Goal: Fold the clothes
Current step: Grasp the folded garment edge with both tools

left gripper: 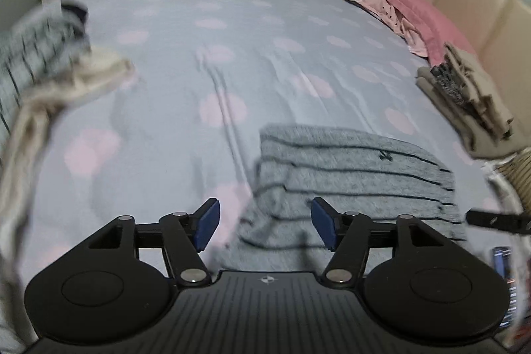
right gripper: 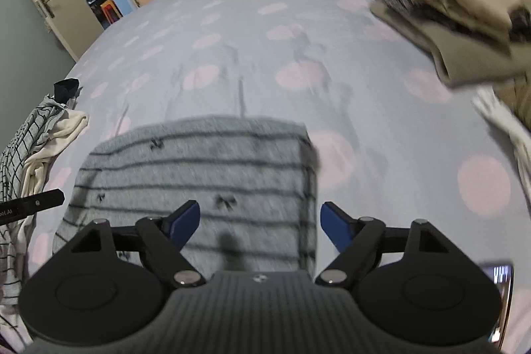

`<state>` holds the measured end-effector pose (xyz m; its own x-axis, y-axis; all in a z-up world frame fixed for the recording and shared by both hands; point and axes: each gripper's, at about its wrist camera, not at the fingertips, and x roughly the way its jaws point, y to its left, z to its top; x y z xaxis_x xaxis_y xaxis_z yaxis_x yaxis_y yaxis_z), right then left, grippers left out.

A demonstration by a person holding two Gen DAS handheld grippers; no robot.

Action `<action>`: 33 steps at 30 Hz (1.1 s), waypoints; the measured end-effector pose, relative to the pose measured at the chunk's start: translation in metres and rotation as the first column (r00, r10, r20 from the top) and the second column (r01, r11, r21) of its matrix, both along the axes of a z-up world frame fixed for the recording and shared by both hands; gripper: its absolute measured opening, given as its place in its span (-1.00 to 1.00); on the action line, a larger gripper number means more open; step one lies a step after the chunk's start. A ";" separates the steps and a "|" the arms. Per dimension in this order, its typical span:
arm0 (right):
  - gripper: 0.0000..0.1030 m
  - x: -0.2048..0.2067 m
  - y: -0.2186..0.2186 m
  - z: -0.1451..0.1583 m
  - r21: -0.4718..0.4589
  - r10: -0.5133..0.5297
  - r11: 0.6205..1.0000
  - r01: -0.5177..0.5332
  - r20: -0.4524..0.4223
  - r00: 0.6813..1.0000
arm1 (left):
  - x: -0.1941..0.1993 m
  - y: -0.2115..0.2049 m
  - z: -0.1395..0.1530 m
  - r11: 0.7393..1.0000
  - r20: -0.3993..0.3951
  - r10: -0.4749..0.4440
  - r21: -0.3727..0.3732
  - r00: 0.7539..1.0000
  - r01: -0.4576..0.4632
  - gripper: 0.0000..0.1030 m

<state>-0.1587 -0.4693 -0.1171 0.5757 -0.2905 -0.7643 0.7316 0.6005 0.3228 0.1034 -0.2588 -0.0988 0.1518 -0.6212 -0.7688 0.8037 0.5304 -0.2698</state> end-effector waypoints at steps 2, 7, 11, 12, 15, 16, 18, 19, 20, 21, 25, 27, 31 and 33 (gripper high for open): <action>0.59 -0.005 -0.003 -0.007 0.049 -0.001 0.999 0.001 0.005 1.000 | 0.005 -0.003 -0.010 1.000 -0.061 0.002 -0.006 0.998 -0.003 0.19; 0.62 -0.004 -0.012 -0.018 0.117 -0.033 0.993 0.031 0.017 0.999 | 0.012 -0.015 -0.031 1.000 -0.136 -0.006 -0.001 0.991 0.006 0.23; 0.63 0.005 -0.019 -0.031 0.187 -0.040 0.982 0.033 0.033 0.999 | 0.016 -0.026 -0.046 1.000 -0.193 -0.018 -0.003 0.981 0.018 0.24; 0.63 0.008 -0.021 -0.035 0.209 -0.041 0.977 0.032 0.039 0.998 | 0.017 -0.029 -0.050 1.000 -0.211 -0.022 -0.008 0.977 0.020 0.25; 0.74 0.018 -0.022 -0.041 0.237 -0.032 0.971 0.020 0.044 0.999 | 0.019 -0.035 -0.059 0.999 -0.259 -0.030 -0.027 0.965 0.024 0.43; 0.74 0.021 -0.021 -0.041 0.236 -0.025 0.972 0.014 0.043 0.999 | 0.019 -0.038 -0.060 0.999 -0.264 -0.037 -0.029 0.964 0.030 0.48; 0.75 0.028 -0.019 -0.042 0.233 -0.011 0.973 0.001 0.041 0.999 | 0.019 -0.042 -0.064 0.999 -0.274 -0.050 -0.035 0.960 0.042 0.51; 0.75 0.032 -0.018 -0.043 0.231 -0.004 0.973 -0.005 0.040 0.999 | 0.018 -0.044 -0.064 0.998 -0.274 -0.058 -0.035 0.960 0.050 0.52; 0.76 0.035 -0.018 -0.043 0.230 0.003 0.973 -0.011 0.039 0.999 | 0.017 -0.046 -0.065 0.998 -0.278 -0.064 -0.036 0.958 0.056 0.52; 0.76 0.039 -0.017 -0.044 0.229 0.009 0.973 -0.018 0.038 0.999 | 0.016 -0.047 -0.065 0.997 -0.283 -0.069 -0.039 0.957 0.061 0.52; 0.76 0.053 -0.014 -0.046 0.223 0.037 0.974 -0.043 0.033 0.999 | 0.006 -0.052 -0.066 0.996 -0.279 -0.088 -0.044 0.956 0.078 0.51; 0.76 0.061 -0.008 -0.045 0.211 0.048 0.976 -0.052 0.024 0.999 | 0.001 -0.054 -0.066 0.995 -0.271 -0.097 -0.047 0.958 0.088 0.48; 0.63 0.074 0.003 -0.044 0.157 0.054 0.986 -0.051 -0.015 0.998 | -0.011 -0.057 -0.066 0.994 -0.227 -0.107 -0.036 0.968 0.102 0.28; 0.44 0.074 0.007 -0.042 0.132 0.044 0.990 -0.041 -0.025 0.999 | -0.015 -0.056 -0.065 0.995 -0.213 -0.098 -0.037 0.972 0.092 0.13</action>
